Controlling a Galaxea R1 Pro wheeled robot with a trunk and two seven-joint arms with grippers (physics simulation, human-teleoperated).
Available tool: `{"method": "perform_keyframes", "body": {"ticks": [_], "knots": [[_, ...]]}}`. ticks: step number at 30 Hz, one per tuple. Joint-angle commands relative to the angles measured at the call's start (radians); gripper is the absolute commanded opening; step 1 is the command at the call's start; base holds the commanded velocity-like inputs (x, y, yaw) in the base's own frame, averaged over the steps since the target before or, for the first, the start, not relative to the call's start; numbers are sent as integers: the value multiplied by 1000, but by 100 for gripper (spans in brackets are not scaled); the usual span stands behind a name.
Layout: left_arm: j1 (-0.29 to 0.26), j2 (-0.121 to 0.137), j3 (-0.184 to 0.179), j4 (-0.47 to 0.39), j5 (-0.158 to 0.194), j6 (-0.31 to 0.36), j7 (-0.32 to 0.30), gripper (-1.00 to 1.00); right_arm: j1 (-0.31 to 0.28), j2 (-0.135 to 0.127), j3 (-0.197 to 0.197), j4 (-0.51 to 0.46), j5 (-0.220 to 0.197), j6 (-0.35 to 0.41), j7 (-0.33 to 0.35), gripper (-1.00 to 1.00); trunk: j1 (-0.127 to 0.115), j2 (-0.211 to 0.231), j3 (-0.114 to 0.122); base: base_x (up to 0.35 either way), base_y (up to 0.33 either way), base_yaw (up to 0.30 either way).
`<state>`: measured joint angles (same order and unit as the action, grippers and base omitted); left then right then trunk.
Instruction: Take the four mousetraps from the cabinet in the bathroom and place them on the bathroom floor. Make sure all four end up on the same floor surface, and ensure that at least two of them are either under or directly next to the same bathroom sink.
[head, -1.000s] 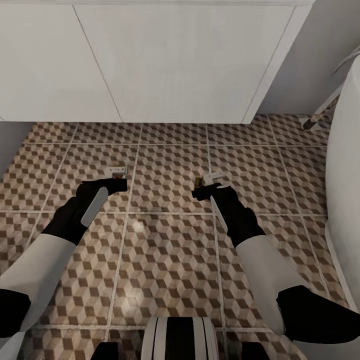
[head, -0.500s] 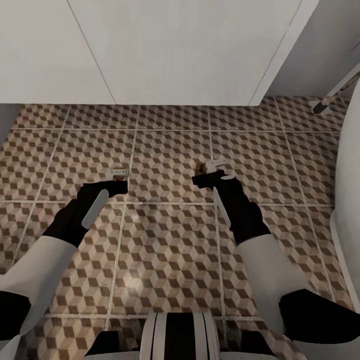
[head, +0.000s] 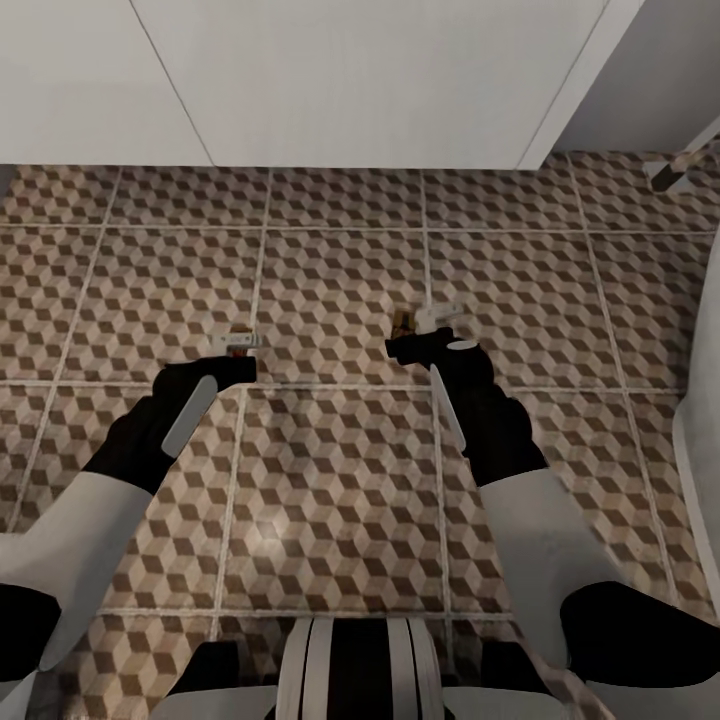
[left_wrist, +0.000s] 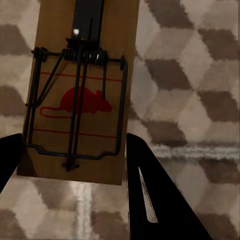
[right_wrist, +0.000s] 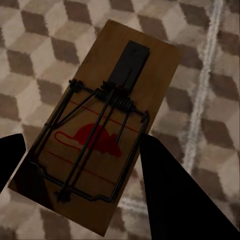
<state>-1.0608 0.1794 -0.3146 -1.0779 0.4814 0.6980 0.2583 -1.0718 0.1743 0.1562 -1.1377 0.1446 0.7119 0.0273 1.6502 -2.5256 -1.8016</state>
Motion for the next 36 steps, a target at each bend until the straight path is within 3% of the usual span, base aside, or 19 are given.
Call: {"method": "perform_keyframes", "body": {"ticks": [1,6,10,15,21,36], "knots": [[-1,1,-3,-10,6,3,10,-100,0,0,0,-2,6,6,6,-100,0,-1,-6,0,0,0],[-1,2,-3,-26,6,3,10,-100,0,0,0,-3,6,6,6,-100,2,-2,-31,0,0,0],[-1,2,-3,-46,6,4,11,-100,0,0,0,-3,6,6,6,-100,4,-3,-31,0,0,0],[-1,4,-3,-134,6,10,11,-100,0,0,0,-3,6,6,6,-100,7,-4,-31,0,0,0],[-1,5,-3,-239,6,120,13,-100,0,0,0,-8,6,6,6,-100,9,-5,-31,0,0,0],[27,5,-3,-233,6,149,14,-100,0,0,0,-13,6,6,5,-100,10,-5,-31,0,0,0]]}}
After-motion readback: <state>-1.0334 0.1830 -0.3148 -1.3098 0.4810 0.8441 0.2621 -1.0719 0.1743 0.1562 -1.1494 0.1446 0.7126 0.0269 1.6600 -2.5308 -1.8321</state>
